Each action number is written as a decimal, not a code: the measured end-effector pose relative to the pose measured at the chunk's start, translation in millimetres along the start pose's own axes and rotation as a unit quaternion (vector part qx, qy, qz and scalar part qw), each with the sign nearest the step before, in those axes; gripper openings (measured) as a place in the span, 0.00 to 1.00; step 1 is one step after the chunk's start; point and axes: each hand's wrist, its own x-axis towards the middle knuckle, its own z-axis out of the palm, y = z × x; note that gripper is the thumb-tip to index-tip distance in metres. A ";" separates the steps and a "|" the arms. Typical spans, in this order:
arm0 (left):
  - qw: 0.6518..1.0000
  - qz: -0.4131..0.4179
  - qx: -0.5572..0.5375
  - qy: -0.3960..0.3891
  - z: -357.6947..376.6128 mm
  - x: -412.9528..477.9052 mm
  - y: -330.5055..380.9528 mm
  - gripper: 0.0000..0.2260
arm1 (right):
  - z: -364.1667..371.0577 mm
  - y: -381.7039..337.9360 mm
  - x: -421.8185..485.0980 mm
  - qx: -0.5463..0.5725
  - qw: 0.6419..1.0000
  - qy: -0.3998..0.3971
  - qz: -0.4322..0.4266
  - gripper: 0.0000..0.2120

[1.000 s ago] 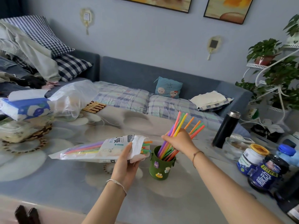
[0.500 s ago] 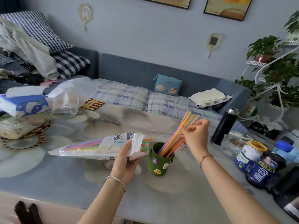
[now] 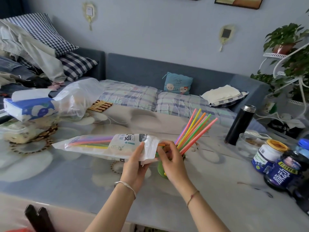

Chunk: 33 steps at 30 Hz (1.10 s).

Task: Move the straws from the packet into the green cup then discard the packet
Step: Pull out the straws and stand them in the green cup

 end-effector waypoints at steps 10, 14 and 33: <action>1.000 0.026 -0.017 -0.005 -1.9 -0.9 10.6 0.09 | -4.6 -9.3 1.4 0.047 0.998 0.009 -0.045 0.03; 0.995 0.041 -0.088 0.016 -8.1 2.1 18.9 0.15 | -22.6 -14.9 1.1 0.148 0.981 0.125 -0.007 0.05; 0.996 0.011 -0.088 -0.018 -0.4 -7.3 10.8 0.08 | -9.1 -37.1 2.8 0.144 0.980 0.079 0.116 0.13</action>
